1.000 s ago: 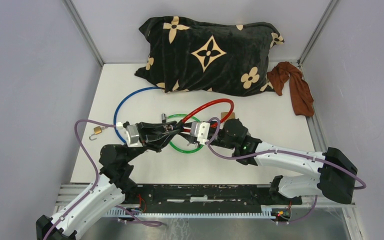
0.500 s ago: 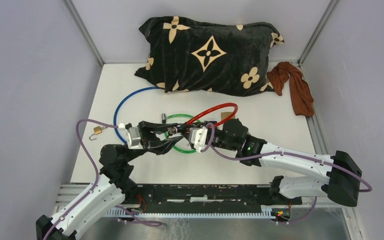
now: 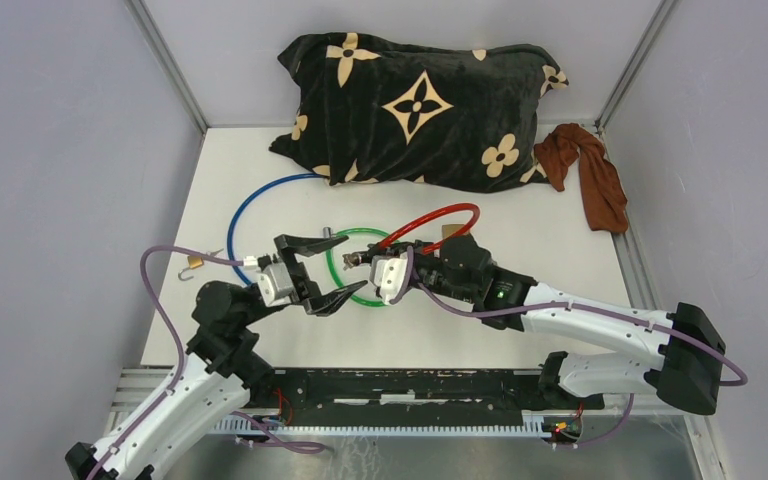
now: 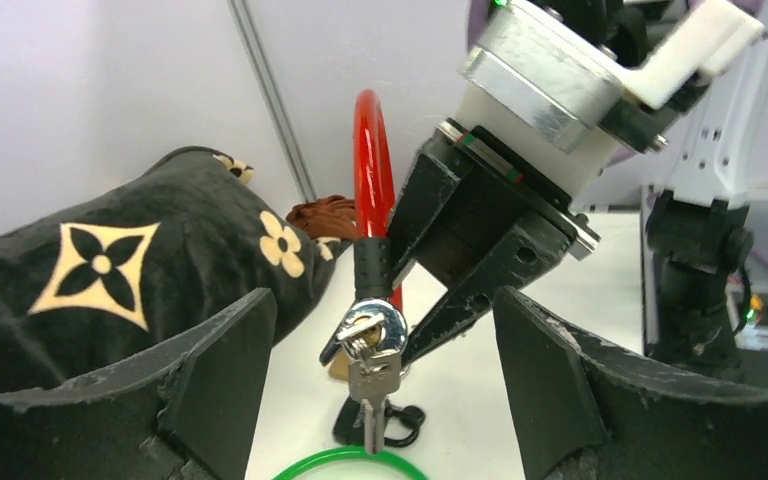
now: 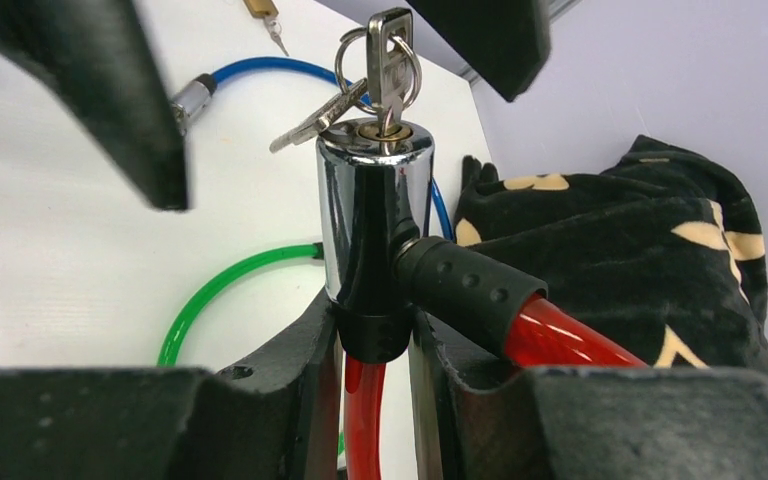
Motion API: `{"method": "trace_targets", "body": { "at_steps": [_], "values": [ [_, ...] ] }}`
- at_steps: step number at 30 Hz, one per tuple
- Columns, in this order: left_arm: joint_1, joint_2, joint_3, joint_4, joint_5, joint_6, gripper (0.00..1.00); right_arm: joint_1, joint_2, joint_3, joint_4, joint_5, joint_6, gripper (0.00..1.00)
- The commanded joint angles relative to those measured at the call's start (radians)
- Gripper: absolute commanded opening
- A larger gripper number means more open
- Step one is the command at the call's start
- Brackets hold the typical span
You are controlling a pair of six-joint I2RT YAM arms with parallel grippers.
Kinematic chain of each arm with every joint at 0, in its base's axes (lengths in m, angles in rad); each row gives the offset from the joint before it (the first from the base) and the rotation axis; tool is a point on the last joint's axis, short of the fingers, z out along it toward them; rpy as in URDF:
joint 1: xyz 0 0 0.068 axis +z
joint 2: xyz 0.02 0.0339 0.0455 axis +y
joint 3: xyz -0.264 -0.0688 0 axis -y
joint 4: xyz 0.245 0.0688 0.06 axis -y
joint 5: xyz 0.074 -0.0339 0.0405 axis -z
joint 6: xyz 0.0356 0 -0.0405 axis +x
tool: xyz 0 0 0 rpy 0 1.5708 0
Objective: Lock with the key
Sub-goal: Lock the lock.
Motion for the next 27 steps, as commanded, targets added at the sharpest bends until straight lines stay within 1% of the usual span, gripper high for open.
{"method": "trace_targets", "body": {
  "at_steps": [1,3,5,7,9,10,13,15,18,24,25,27],
  "values": [
    [0.001,-0.049,0.100,-0.266,0.105,0.290,0.85,-0.002,-0.038,0.070,-0.013,0.083,-0.058,0.00],
    [0.000,-0.064,0.153,-0.430,0.156,0.437,0.85,-0.002,-0.038,0.070,-0.047,0.113,-0.077,0.00],
    [0.001,-0.062,0.213,-0.606,0.162,0.570,0.85,-0.003,-0.037,0.070,-0.073,0.122,-0.086,0.00],
    [0.000,-0.046,0.273,-0.716,0.128,0.677,0.85,-0.002,-0.039,0.063,-0.080,0.122,-0.087,0.00],
    [0.001,-0.016,0.329,-0.777,0.098,0.738,0.84,-0.002,-0.041,0.058,-0.081,0.118,-0.086,0.00],
    [0.001,0.003,0.355,-0.804,0.089,0.757,0.81,-0.002,-0.041,0.057,-0.080,0.116,-0.087,0.00],
    [0.000,0.077,0.433,-0.898,0.071,0.809,0.67,-0.002,-0.043,0.057,-0.079,0.110,-0.091,0.00],
    [0.000,0.118,0.471,-0.965,0.068,0.856,0.62,-0.002,-0.044,0.057,-0.079,0.105,-0.092,0.00],
    [0.001,0.176,0.519,-1.022,0.055,0.889,0.56,-0.002,-0.049,0.052,-0.075,0.100,-0.094,0.00],
    [-0.001,0.218,0.556,-1.028,0.068,0.904,0.54,-0.002,-0.055,0.046,-0.061,0.084,-0.098,0.00],
    [-0.001,0.224,0.558,-1.025,0.072,0.902,0.53,-0.002,-0.054,0.048,-0.062,0.082,-0.100,0.00],
    [-0.001,0.232,0.565,-1.015,0.079,0.888,0.47,-0.003,-0.053,0.051,-0.065,0.082,-0.101,0.00]
  ]
}}
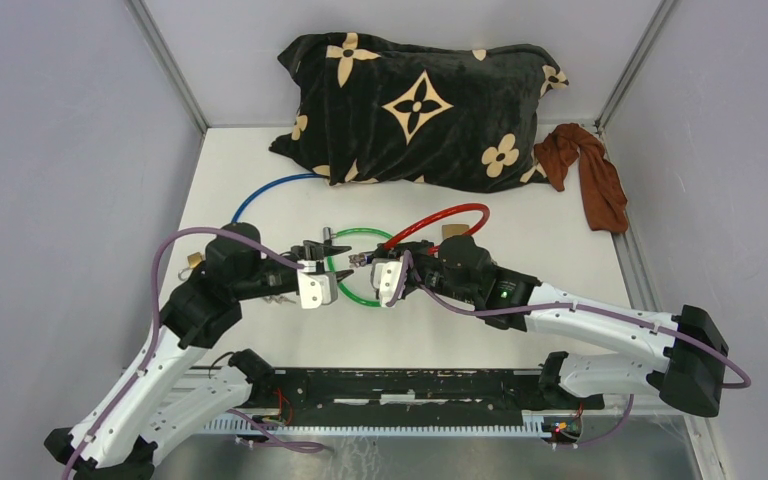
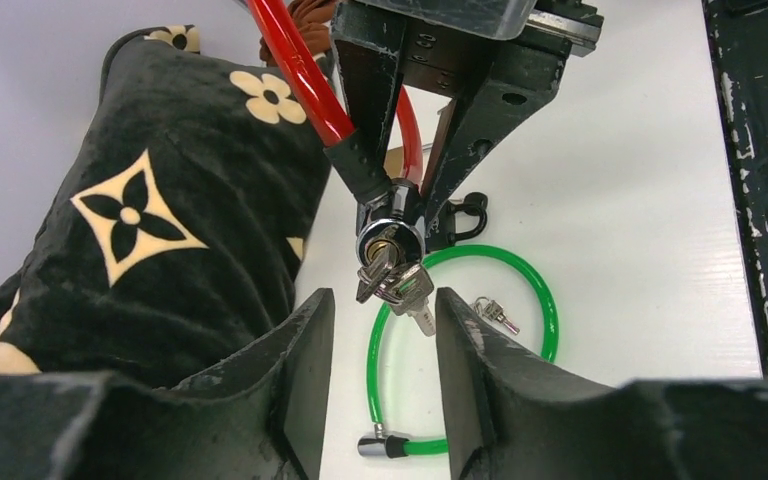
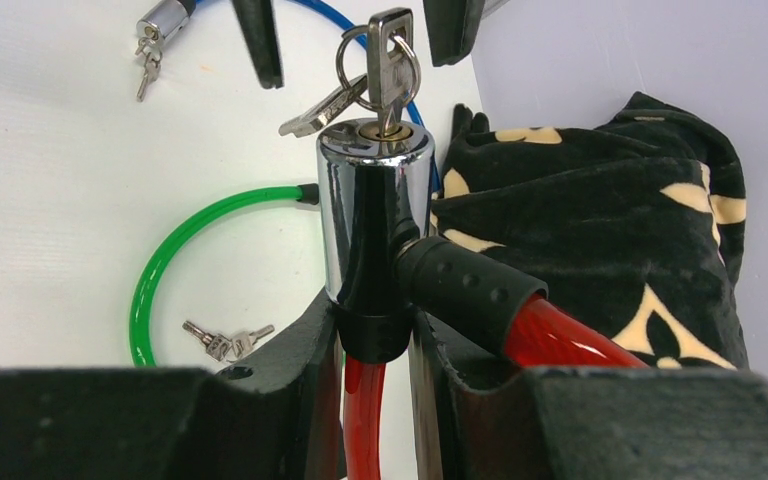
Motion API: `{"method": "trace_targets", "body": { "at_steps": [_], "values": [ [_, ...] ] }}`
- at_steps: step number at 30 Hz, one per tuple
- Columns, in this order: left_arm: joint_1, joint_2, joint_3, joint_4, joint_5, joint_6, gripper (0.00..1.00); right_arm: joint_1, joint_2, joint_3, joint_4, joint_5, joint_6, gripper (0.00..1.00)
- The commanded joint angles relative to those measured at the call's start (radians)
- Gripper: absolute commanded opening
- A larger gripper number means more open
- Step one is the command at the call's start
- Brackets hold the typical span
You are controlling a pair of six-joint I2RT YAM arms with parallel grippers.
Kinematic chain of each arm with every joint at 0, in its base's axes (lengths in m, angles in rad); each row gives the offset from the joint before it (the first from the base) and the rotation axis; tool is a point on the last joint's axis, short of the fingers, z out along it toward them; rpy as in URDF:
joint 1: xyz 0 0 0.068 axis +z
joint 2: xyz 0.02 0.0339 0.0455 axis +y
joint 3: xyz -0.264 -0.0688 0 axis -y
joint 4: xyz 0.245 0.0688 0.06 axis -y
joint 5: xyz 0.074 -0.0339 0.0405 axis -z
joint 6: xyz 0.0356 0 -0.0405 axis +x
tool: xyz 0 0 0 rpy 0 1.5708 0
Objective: Lock with the key
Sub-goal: Lock the lock.
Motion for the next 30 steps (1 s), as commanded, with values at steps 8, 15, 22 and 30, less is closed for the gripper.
{"method": "trace_targets", "body": {
  "at_steps": [8,15,22,30],
  "values": [
    [-0.001,0.006,0.038,0.017,0.024,0.040,0.32,-0.002,-0.027,0.042,0.057,-0.008,-0.027,0.00],
    [-0.001,0.012,0.027,0.051,0.036,0.057,0.36,-0.003,-0.020,0.052,0.052,-0.008,-0.030,0.00],
    [-0.007,0.022,0.022,0.060,0.055,0.091,0.28,-0.002,-0.013,0.058,0.052,-0.014,-0.031,0.00],
    [-0.016,0.024,0.012,0.069,0.056,0.083,0.15,-0.002,-0.008,0.063,0.056,-0.008,-0.031,0.00]
  ]
}}
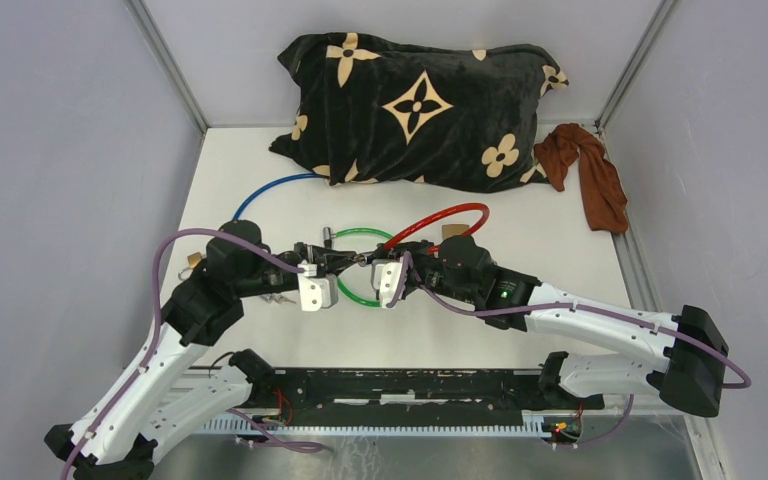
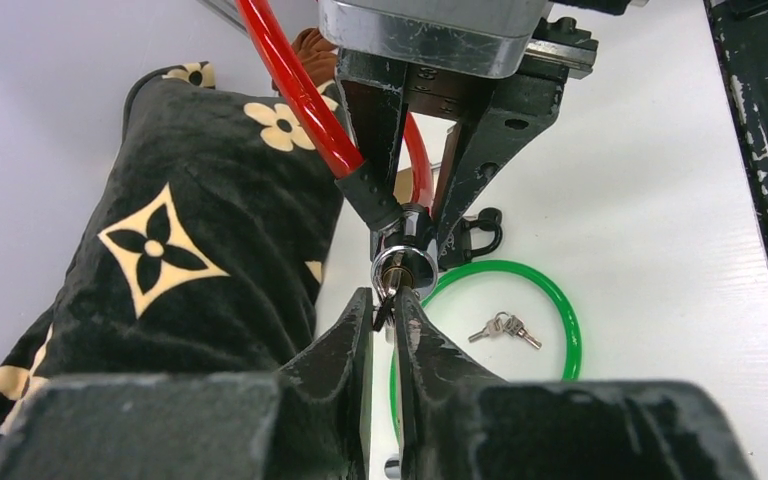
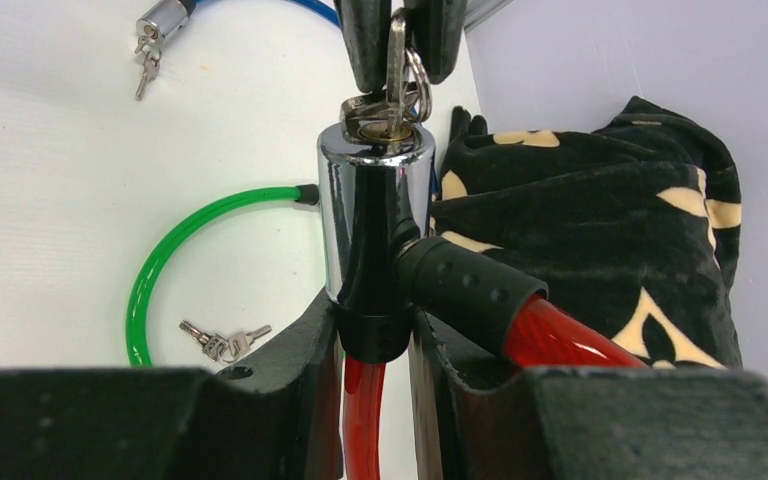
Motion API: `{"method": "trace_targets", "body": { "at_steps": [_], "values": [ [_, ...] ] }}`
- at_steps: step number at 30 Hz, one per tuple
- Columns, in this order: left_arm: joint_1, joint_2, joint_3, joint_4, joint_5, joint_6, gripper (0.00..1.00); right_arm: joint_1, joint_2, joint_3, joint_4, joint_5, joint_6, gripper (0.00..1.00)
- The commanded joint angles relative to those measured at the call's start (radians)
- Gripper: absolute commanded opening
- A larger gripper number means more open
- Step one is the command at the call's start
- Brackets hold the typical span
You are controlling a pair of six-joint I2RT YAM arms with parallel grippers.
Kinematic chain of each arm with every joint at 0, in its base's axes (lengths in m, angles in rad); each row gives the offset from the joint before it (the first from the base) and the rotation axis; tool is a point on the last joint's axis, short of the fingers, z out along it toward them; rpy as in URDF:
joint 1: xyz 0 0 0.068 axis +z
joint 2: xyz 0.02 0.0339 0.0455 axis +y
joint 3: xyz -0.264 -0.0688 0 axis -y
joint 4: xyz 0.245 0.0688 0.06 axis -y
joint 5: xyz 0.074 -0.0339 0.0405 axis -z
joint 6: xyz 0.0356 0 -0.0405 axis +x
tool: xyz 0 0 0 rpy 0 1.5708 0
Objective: Lock with the key
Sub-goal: Lock the lock.
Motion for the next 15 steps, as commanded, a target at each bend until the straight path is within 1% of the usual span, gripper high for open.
{"method": "trace_targets", "body": {
  "at_steps": [1,2,3,4,6,11,13,15],
  "values": [
    [-0.009,-0.001,0.000,0.041,0.023,0.020,0.10,-0.002,-0.007,0.063,0.058,0.002,-0.017,0.00],
    [-0.009,0.000,0.001,0.041,0.023,0.006,0.03,-0.003,-0.008,0.064,0.060,0.007,-0.015,0.00],
    [-0.011,0.002,0.002,0.043,0.018,-0.025,0.02,-0.001,-0.009,0.063,0.066,0.015,-0.014,0.00],
    [-0.012,0.004,0.003,0.061,0.008,-0.089,0.02,-0.002,-0.012,0.063,0.075,0.025,-0.010,0.00],
    [-0.011,0.018,0.005,0.108,-0.046,-0.285,0.02,-0.002,-0.019,0.056,0.099,0.064,0.001,0.00],
    [-0.012,0.071,0.022,0.129,-0.215,-0.736,0.02,-0.002,-0.030,0.046,0.141,0.146,-0.001,0.00],
    [-0.012,0.090,0.032,0.131,-0.276,-0.882,0.02,-0.002,-0.030,0.045,0.153,0.182,-0.015,0.00],
    [-0.010,0.104,0.037,0.144,-0.300,-1.025,0.02,-0.002,-0.028,0.045,0.168,0.214,-0.038,0.00]
  ]
}}
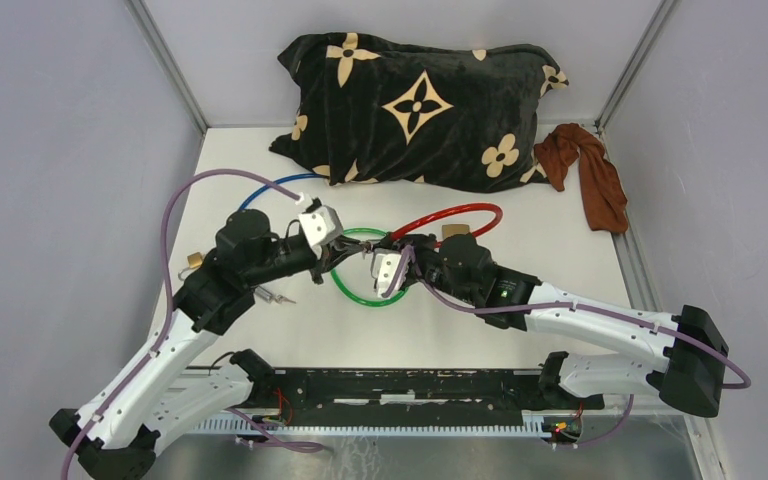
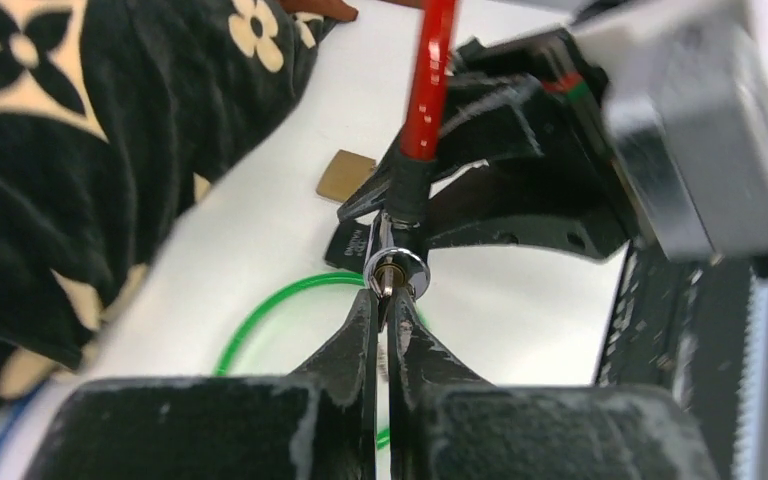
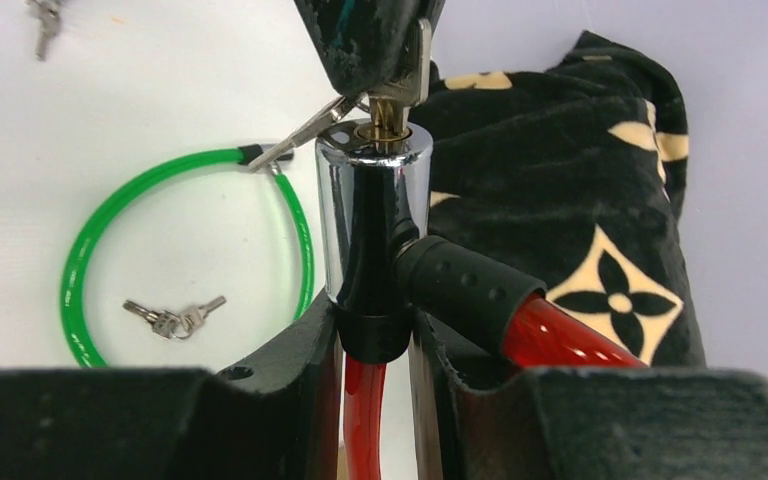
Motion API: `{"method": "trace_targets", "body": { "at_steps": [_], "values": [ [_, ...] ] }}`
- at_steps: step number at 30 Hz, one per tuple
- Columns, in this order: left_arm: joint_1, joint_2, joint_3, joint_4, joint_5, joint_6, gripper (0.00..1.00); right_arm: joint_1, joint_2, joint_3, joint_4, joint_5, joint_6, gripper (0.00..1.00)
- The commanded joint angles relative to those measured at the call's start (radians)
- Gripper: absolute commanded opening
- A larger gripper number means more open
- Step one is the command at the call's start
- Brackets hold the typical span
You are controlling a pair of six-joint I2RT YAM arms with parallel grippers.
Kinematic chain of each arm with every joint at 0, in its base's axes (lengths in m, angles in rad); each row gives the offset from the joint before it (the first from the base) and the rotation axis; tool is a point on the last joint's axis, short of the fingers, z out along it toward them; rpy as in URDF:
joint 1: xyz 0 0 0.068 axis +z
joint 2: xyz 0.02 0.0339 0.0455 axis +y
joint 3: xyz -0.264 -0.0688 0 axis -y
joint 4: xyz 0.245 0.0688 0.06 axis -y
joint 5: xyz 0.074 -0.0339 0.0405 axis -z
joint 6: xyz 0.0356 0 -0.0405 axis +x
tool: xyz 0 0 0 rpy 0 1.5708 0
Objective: Lock with the key
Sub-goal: Lock the lock.
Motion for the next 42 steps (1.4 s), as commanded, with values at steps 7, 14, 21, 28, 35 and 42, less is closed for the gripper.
{"method": "trace_targets", "body": {
  "at_steps": [7,14,21,28,35,42],
  "values": [
    [0.016,0.070,-0.005,0.125,-0.036,-0.729,0.02,0.002,-0.031,0.058,0.183,0.147,-0.109,0.00],
    [0.036,0.103,-0.046,0.214,0.047,-0.814,0.02,0.002,-0.029,0.063,0.240,0.187,-0.170,0.00],
    [0.096,0.132,-0.065,0.308,0.007,-0.966,0.02,0.002,-0.021,0.041,0.388,0.232,-0.211,0.00],
    [0.144,0.161,-0.121,0.462,-0.028,-1.284,0.02,0.002,0.020,0.050,0.439,0.222,-0.226,0.00],
    [0.143,0.157,-0.137,0.523,-0.007,-1.412,0.02,0.002,0.046,0.025,0.502,0.214,-0.228,0.00],
    [0.149,0.123,-0.188,0.577,-0.009,-1.410,0.02,0.002,0.069,0.028,0.535,0.204,-0.214,0.00]
  ]
}}
